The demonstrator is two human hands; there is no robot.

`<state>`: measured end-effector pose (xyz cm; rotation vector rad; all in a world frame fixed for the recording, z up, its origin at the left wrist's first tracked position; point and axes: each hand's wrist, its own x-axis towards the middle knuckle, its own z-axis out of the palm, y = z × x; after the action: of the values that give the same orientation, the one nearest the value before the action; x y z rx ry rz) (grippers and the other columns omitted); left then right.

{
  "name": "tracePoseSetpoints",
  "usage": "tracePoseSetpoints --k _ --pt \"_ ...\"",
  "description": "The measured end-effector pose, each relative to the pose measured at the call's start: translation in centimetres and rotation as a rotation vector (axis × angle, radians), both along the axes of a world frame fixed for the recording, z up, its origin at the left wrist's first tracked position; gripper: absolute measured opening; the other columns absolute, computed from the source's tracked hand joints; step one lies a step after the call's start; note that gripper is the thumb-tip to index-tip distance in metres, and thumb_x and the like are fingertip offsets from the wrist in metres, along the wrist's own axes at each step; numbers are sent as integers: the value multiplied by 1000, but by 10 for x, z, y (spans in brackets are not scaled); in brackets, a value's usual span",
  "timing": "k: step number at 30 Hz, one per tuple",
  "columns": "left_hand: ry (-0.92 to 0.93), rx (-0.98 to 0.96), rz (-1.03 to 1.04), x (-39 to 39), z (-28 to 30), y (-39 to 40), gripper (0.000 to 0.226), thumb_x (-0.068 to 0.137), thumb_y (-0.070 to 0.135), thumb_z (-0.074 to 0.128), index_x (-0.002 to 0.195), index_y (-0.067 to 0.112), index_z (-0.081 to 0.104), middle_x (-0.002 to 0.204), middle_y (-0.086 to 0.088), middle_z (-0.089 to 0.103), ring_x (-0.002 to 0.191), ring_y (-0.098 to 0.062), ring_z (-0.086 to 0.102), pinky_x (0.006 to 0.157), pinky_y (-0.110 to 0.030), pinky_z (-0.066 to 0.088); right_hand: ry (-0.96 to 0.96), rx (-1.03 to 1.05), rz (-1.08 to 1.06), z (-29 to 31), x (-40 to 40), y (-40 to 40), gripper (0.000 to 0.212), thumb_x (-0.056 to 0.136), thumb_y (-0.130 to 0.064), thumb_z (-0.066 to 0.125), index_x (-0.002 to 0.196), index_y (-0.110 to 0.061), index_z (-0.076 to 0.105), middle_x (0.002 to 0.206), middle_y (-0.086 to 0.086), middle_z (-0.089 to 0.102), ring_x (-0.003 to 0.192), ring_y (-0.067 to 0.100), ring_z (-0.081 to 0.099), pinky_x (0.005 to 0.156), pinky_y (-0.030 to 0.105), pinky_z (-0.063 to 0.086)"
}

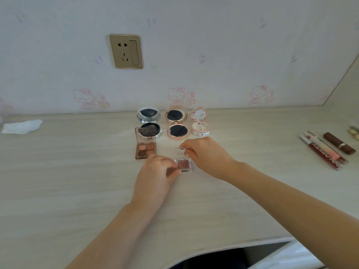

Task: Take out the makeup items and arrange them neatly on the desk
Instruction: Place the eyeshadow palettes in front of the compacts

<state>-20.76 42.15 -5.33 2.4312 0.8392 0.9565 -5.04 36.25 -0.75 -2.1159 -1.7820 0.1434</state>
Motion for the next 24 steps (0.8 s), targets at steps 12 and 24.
tracePoseSetpoints --k 12,24 --pt "38 -44 37 0 -1 -1 6 77 17 76 82 14 76 83 0 71 90 -19 58 79 -28 43 137 82 -95 -13 1 -18 41 95 -20 49 135 -12 46 117 1 66 109 25 59 92 37 46" --pt "124 23 85 5 0 -4 13 85 20 66 93 15 75 93 1 71 115 -12 51 85 -29 46 55 114 -44 -37 -6 -33 60 94 -29 55 146 -12 32 136 2 51 128 21 41 100 22 28"
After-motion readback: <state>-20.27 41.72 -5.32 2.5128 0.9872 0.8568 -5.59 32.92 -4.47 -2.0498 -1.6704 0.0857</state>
